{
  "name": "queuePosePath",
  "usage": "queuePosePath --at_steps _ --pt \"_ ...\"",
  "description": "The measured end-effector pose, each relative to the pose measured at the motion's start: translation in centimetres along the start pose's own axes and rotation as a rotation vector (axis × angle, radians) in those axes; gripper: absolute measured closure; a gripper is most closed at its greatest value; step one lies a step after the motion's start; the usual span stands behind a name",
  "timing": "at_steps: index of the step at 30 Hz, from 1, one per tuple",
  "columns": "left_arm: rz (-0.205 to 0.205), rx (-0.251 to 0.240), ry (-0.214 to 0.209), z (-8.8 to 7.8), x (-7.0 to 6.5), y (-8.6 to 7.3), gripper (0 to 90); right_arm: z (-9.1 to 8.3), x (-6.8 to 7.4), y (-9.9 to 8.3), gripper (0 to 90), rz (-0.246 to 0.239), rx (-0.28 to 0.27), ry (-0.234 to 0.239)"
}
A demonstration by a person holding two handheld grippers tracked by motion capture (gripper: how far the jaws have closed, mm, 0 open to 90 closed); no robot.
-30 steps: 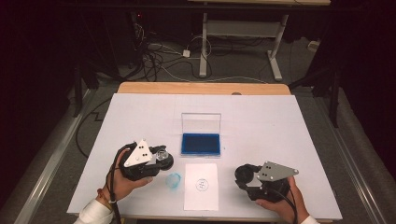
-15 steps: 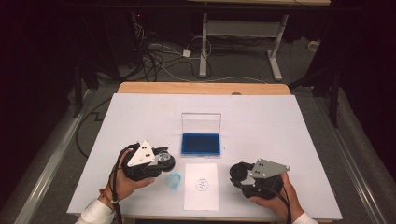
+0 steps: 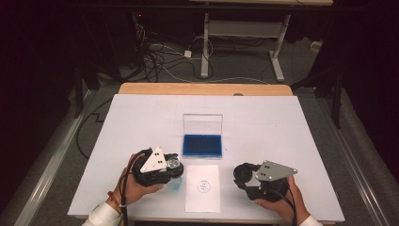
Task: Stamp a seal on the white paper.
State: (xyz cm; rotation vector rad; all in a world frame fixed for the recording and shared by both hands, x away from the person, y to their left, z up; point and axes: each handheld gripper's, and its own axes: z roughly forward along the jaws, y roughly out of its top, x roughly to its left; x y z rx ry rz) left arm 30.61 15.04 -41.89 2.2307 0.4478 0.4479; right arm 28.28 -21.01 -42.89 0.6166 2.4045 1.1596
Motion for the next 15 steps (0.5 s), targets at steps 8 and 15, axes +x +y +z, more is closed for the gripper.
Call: queuePosePath --at_steps 8,15 --pt "0.016 0.002 -0.016 0.5 -0.6 0.6 54.6 -0.4 0.0 -0.1 38.7 -0.002 -0.005 -0.007" --pt "0.026 0.006 -0.034 1.1 -0.9 0.9 54.7 -0.7 -0.1 -0.4 38.7 0.003 -0.005 -0.012"
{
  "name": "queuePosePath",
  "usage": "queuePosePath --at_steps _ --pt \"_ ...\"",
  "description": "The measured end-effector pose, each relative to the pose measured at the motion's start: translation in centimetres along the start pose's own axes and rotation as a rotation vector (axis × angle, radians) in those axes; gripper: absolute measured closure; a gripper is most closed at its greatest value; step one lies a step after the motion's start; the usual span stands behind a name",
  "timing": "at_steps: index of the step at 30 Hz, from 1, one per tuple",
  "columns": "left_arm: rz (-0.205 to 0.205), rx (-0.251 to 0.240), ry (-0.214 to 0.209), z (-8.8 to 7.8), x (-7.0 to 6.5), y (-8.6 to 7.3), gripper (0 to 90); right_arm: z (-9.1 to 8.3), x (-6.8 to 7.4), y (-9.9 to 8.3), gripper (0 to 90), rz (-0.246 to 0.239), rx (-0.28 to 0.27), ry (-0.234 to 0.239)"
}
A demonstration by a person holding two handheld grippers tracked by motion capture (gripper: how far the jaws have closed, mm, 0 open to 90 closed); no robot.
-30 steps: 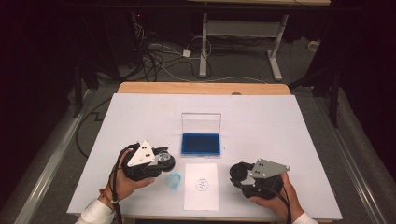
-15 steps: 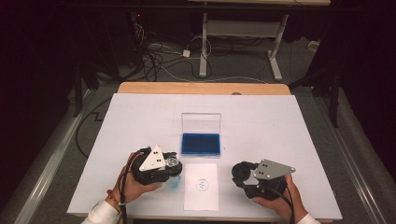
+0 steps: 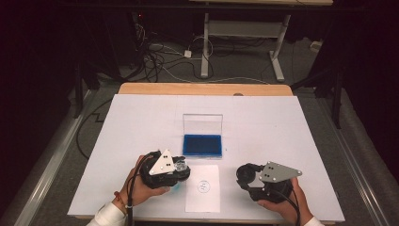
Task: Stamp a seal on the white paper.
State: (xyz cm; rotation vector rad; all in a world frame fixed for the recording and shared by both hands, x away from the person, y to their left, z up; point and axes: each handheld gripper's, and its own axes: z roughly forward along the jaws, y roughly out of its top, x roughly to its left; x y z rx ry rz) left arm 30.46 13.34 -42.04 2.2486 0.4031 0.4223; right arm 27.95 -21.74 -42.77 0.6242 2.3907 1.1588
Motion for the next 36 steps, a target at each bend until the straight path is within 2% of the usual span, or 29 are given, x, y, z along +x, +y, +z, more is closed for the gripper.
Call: queuePosePath --at_steps 10,20,26,30,36 --pt "0.017 -0.011 -0.024 0.5 -0.6 0.7 54.7 -0.2 0.1 -0.3 38.7 0.002 0.003 0.003" --pt "0.015 -0.041 -0.051 1.0 -0.9 1.8 54.6 -0.3 0.2 -0.3 38.7 0.001 0.005 0.004" --pt "0.033 -0.039 -0.068 1.5 -1.3 2.4 54.6 -0.4 0.2 -0.3 38.7 -0.001 0.005 0.000" --pt "0.022 -0.060 -0.074 1.4 -1.1 2.8 54.6 -0.4 0.2 -0.4 38.7 0.000 0.007 -0.002" --pt "0.015 -0.055 -0.092 1.9 -1.2 2.6 54.6 -0.4 0.3 -0.5 38.7 -0.002 0.013 0.000"
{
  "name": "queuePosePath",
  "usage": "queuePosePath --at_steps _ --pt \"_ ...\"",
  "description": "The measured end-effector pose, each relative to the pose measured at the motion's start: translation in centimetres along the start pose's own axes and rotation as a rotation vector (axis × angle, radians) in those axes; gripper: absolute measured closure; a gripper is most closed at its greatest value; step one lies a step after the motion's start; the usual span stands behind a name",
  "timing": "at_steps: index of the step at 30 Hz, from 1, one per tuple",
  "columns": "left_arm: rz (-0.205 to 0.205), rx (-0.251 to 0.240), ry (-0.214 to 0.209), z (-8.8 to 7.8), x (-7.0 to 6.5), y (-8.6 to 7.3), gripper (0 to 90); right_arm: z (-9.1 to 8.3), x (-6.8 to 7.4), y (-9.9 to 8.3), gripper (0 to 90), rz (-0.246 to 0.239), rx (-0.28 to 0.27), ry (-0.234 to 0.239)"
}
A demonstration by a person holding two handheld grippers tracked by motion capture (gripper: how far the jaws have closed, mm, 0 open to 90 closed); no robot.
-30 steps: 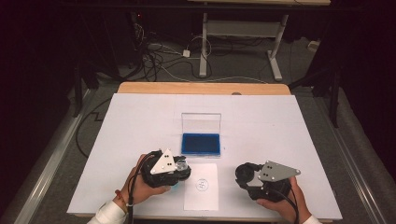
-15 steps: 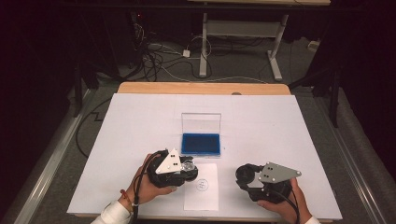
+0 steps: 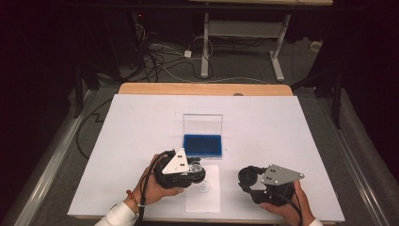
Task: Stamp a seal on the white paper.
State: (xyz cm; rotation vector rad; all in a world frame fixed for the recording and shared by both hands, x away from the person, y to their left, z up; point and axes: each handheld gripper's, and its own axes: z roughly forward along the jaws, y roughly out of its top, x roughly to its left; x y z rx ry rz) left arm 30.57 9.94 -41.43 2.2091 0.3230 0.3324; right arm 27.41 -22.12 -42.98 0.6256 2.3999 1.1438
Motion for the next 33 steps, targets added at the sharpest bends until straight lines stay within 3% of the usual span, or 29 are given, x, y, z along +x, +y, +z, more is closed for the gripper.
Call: queuePosePath --at_steps 13,33 --pt "0.029 0.059 -0.040 2.5 -0.9 -0.7 54.6 0.2 0.1 -0.1 38.6 -0.006 0.016 0.005" --pt "0.020 0.078 -0.063 4.2 -0.9 -1.7 54.6 0.5 0.3 -0.3 38.6 -0.015 0.030 0.010"
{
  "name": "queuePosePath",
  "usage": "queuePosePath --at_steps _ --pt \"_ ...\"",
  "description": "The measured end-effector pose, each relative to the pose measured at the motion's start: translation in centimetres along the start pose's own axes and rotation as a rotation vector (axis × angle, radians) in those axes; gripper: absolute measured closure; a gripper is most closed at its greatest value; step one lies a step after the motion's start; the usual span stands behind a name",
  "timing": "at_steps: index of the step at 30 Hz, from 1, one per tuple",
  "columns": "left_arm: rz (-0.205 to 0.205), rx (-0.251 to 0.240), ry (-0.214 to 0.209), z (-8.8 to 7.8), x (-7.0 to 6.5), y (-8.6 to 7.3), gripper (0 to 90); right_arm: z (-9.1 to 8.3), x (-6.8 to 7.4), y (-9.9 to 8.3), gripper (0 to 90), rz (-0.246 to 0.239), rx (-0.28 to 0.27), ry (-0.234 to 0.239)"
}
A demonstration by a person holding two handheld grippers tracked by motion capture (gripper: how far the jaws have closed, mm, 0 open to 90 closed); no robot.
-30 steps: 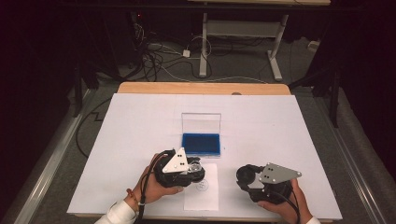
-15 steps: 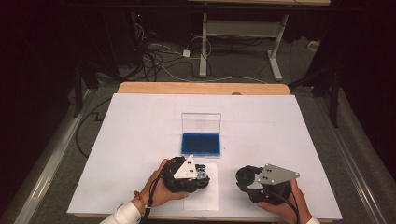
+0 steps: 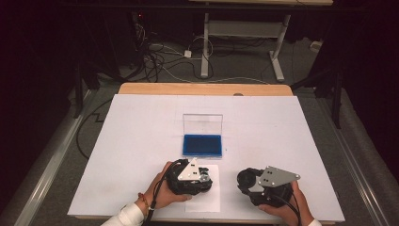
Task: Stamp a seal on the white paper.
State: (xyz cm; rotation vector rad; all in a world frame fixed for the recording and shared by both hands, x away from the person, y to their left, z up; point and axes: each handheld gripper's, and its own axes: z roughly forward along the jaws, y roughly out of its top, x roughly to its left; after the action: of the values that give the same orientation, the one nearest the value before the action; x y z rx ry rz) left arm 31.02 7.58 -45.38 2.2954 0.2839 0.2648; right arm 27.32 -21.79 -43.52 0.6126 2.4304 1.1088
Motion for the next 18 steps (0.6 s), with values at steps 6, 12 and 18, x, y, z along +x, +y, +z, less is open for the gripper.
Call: queuePosePath --at_steps 6,12,18 --pt "-0.013 -0.010 -0.007 0.04 0.06 -0.18 54.6 -0.01 0.05 -0.01 38.6 -0.003 0.002 0.002" --pt "-0.033 -0.019 -0.020 0.04 0.11 -0.53 54.5 -0.05 0.07 0.01 38.6 -0.008 0.003 0.003" --pt "-0.036 -0.017 -0.027 0.01 0.17 -0.68 54.5 -0.08 0.14 -0.02 38.6 -0.009 0.004 0.006"
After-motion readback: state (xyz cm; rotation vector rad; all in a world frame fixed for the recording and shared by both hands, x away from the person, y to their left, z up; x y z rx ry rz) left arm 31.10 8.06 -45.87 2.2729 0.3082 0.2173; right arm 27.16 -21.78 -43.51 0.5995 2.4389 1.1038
